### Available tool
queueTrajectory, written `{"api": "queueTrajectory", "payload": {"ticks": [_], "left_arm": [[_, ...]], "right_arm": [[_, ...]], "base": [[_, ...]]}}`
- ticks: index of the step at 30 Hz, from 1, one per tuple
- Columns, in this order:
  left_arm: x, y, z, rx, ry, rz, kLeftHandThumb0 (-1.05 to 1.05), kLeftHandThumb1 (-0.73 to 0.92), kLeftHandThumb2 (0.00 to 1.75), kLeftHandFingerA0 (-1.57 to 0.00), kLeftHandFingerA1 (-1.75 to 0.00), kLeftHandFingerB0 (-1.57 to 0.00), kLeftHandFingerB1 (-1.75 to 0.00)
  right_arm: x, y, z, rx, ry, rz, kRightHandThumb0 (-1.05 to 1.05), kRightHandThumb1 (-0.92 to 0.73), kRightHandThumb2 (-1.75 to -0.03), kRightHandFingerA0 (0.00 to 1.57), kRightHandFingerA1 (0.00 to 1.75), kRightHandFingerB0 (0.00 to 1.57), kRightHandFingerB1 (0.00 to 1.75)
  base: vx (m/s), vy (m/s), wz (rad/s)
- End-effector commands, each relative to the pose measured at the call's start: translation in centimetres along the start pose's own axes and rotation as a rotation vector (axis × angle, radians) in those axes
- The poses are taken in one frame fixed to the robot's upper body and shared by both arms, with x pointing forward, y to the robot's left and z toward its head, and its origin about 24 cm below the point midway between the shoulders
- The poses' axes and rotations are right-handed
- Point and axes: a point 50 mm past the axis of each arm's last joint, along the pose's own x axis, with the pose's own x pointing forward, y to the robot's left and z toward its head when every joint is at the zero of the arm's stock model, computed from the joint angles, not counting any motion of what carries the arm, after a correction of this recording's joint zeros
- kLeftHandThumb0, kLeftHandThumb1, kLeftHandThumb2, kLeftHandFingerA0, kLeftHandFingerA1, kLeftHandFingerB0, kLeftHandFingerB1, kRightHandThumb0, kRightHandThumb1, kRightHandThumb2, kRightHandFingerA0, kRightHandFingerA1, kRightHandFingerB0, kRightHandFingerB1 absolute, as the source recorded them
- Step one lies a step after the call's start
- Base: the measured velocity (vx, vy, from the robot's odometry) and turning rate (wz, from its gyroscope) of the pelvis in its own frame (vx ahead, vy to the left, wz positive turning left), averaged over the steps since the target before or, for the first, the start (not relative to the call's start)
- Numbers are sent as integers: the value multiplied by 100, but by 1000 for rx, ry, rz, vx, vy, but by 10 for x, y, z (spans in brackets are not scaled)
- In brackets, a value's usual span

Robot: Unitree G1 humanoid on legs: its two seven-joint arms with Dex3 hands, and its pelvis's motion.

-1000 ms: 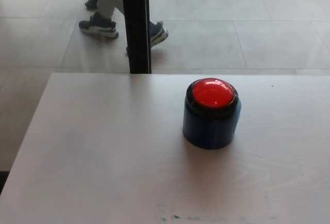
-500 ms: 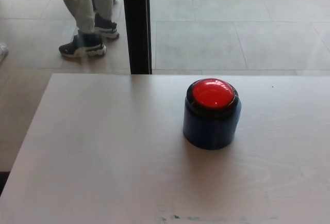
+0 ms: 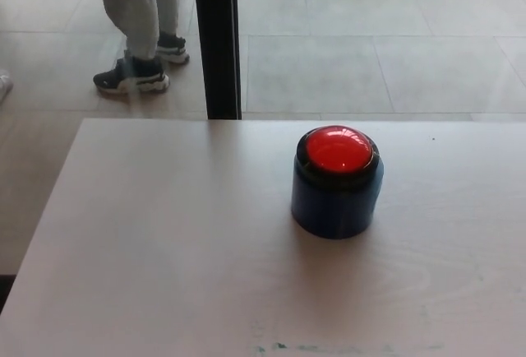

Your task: The robot uses its right hand to press the red button kept in the middle of the desk

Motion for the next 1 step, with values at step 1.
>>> {"api": "queueTrajectory", "payload": {"ticks": [1], "left_arm": [[-3,6,7,37,-16,23,-68,79,62,-21,-44,-17,-33]], "right_arm": [[-3,0,-8,29,40,18,-80,-60,-61,126,129,88,70]], "base": [[0,0,0]]}}
